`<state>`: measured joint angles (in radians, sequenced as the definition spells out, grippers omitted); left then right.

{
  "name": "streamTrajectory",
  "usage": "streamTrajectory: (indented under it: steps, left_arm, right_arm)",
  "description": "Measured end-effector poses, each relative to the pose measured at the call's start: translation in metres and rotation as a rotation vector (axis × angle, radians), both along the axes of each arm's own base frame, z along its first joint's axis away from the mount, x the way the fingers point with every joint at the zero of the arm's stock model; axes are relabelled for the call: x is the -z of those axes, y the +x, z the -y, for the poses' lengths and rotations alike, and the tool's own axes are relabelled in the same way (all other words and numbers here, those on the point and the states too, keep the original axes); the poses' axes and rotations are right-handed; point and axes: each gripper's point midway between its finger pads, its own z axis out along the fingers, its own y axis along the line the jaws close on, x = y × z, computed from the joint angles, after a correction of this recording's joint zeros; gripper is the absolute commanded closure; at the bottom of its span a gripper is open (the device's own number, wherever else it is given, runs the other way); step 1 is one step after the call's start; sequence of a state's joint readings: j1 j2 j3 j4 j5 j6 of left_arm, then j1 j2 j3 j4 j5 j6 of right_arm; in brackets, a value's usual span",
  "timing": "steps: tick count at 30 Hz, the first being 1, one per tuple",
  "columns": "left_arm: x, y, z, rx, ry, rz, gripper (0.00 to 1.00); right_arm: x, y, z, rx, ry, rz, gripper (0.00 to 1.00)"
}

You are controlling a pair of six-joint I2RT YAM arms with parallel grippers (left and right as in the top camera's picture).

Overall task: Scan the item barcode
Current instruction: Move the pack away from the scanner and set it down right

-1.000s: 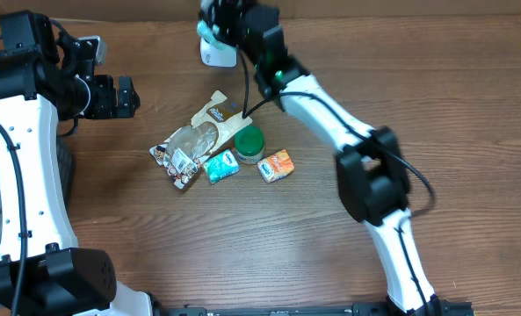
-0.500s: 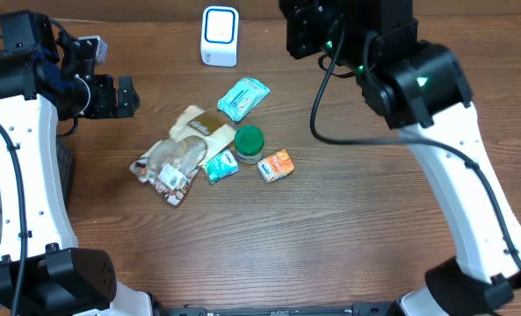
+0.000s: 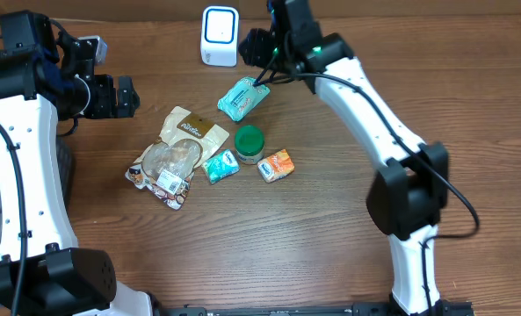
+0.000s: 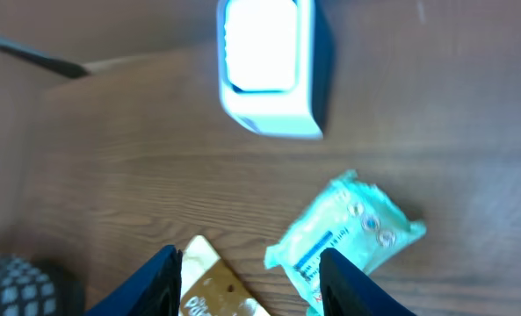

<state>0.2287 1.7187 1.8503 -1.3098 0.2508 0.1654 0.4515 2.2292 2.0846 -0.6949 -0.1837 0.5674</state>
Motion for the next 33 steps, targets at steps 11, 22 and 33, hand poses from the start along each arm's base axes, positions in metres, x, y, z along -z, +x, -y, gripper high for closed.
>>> streamTrajectory:
  steps: [11,22,33]
  left_arm:
    - [0.000,0.000,0.000,0.000,0.000,0.000,0.00]
    - [0.000,0.000,0.000,0.000,0.000,0.000,0.00]
    - [0.000,0.000,0.000,0.000,0.000,0.000,0.00]
  right_arm:
    - [0.090,-0.001,-0.006,0.164,0.068,-0.262,0.58]
    - [0.149,-0.025,-0.017,0.204,0.035,-0.424,0.57]
    - [0.161,-0.023,-0.024,0.189,0.046,-0.424,0.96]
